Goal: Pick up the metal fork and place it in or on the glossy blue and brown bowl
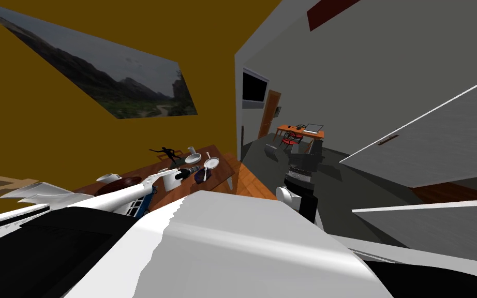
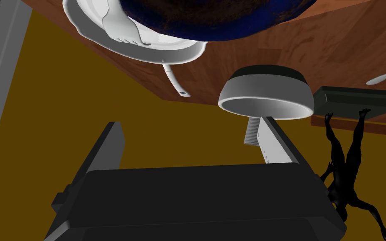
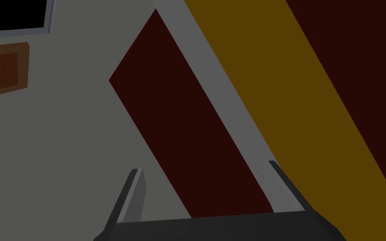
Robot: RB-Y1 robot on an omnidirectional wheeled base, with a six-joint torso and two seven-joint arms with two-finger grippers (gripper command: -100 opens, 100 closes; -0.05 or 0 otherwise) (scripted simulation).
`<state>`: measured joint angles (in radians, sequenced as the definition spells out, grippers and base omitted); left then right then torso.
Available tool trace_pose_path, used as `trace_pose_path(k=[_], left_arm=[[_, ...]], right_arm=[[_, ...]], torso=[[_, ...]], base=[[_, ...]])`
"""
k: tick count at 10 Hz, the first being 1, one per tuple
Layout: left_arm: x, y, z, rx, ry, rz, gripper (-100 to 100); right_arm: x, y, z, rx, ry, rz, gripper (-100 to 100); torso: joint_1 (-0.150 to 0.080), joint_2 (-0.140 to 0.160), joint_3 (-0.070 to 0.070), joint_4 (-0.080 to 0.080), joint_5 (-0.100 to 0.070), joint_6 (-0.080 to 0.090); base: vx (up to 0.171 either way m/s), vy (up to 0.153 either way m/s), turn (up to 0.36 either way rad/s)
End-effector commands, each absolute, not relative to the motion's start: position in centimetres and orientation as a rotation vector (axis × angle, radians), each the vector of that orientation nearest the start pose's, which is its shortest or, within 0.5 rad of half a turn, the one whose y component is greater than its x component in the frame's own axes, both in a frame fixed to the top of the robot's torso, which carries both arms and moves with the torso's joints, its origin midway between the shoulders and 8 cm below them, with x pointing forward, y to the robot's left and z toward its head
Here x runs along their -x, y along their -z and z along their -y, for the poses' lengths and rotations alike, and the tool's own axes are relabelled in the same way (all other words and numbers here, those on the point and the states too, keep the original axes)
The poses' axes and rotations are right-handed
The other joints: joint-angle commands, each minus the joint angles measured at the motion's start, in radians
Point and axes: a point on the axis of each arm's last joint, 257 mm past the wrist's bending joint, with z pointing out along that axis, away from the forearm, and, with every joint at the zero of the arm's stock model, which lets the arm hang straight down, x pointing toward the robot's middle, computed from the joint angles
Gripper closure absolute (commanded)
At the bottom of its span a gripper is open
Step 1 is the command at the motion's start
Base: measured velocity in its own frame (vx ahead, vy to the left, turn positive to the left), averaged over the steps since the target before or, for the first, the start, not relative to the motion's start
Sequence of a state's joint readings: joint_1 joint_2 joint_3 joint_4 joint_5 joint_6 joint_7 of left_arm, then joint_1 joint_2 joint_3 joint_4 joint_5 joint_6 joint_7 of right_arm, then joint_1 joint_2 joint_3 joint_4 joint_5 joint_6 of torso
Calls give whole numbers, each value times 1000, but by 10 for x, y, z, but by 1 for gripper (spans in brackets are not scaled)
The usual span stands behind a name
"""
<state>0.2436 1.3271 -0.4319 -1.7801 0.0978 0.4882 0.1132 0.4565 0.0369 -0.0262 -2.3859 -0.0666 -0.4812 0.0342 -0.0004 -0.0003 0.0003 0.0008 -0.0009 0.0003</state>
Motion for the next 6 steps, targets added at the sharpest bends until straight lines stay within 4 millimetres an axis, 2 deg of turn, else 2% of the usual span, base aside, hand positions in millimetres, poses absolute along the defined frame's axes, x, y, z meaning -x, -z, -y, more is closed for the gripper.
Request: trace_pose_path(k=[1, 6], left_arm=[[-376, 324, -513, 660, -18, -2217, 0], [-376, 324, -513, 659, -18, -2217, 0]], right_arm=[[-321, -81, 290, -605, -1329, -460, 0], [-321, -81, 290, -605, -1329, -460, 0]], torso=[[0, 0, 0, 0, 0, 0], [0, 1, 0, 0, 0, 0]], base=[[0, 0, 0], [0, 0, 0]])
